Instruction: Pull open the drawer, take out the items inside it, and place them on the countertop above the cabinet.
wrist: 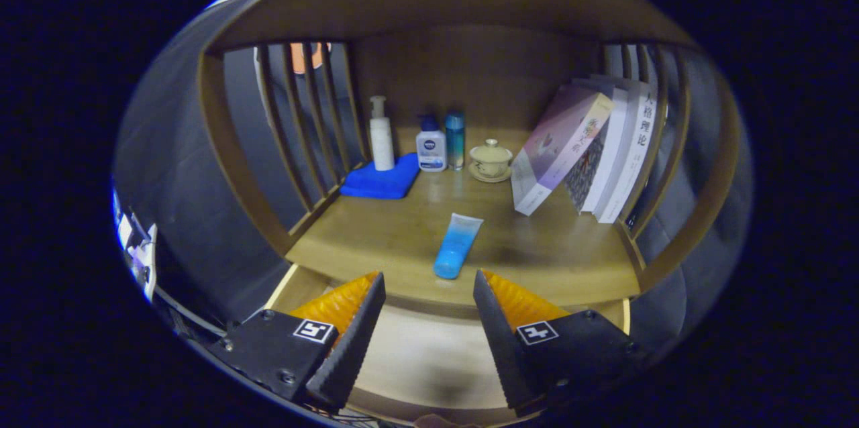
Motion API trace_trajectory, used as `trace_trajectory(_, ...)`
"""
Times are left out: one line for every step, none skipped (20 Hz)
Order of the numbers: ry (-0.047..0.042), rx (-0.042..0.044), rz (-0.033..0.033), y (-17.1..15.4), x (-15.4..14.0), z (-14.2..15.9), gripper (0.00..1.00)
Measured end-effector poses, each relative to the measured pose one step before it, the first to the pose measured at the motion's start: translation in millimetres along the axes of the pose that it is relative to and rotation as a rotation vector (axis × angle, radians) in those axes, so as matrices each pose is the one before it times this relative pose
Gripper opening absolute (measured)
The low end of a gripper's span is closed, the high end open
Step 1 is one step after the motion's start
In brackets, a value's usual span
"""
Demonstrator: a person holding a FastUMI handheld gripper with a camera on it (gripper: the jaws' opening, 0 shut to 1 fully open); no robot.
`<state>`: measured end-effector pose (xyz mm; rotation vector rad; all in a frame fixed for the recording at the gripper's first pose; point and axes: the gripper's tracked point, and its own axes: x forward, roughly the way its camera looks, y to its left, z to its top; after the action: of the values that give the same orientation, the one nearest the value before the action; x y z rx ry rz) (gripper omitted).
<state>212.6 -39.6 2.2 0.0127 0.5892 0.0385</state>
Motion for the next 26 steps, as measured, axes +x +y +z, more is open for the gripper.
trace_trajectory(-0.03341, -0.00353, 0.00114, 0.34, -11.62, -0.94, 0.85)
trace_trajectory(-0.03475, -0.00792, 0.00582, 1.53, -12.63, -0.69, 0.85)
trace_trajectory(-0.03816, -0.00487, 0.00533, 1.06, -11.14, -0.24, 0.85)
trace_trajectory(-0.03447, 0.00241, -0.00215, -0.49, -9.52, -2.36, 0.91)
trace_trajectory(-0.0225, 0.00709, -0.0063, -0.72, -9.19, -5.86, 0.96)
trace_trajectory(-0.01393, 0.00754, 0.00422, 2.24, -9.07, -6.22, 0.97)
trace_trajectory(-0.01366, 0.00448, 0.01137, 4.44, -9.19, -4.74, 0.97)
trace_trajectory(-0.02163, -0.00001, 0.00758, 3.36, -9.78, -2.99, 0.97)
trace_trajectory(-0.02859, -0.00775, 0.00535, 2.95, -7.73, -2.64, 0.97)
trace_trajectory(-0.03265, -0.00356, -0.00436, 1.9, -8.36, -2.33, 0.97)
trace_trajectory(-0.02495, 0.00122, -0.00194, 3.64, -9.22, -5.34, 0.97)
trace_trajectory(-0.01734, 0.0046, -0.00532, 2.72, -6.5, -7.89, 0.98)
trace_trajectory(-0.01009, 0.00358, 0.00251, 2.81, -6.72, -7.83, 1.0)
trace_trajectory(-0.01041, 0.00277, -0.00422, 1.77, -4.66, -7.29, 1.0)
trace_trajectory(-0.01253, -0.00067, -0.01095, -1.07, -4.91, -6.93, 1.0)
trace_trajectory(-0.01653, -0.00572, -0.01522, -1.38, -4.08, -6.45, 1.0)
trace_trajectory(-0.02037, -0.00629, -0.01326, -0.76, -3.68, -5.23, 1.0)
trace_trajectory(-0.02179, -0.00858, -0.01892, -1.51, -3.58, -6.43, 1.0)
trace_trajectory(-0.02182, -0.01271, -0.01793, -2.39, -4.88, -6.06, 1.0)
trace_trajectory(-0.01752, -0.01584, -0.01647, -0.99, -3.19, -9.12, 1.0)
trace_trajectory(-0.01135, -0.00959, -0.01643, -0.07, -3.26, -9.18, 1.0)
trace_trajectory(-0.00438, -0.00619, -0.0035, 2.58, -3.29, -10.05, 1.0)
trace_trajectory(-0.0042, -0.00138, 0.00405, 4.76, -2.57, -8.72, 1.0)
trace_trajectory(-0.0005, -0.00067, 0.00813, 4.99, -2.32, -9.45, 1.0)
trace_trajectory(-0.00119, -0.00465, 0.00615, 3.78, -2.81, -9.39, 1.0)
trace_trajectory(-0.00194, -0.00738, 0.00298, 3.03, -2.5, -9.13, 1.0)
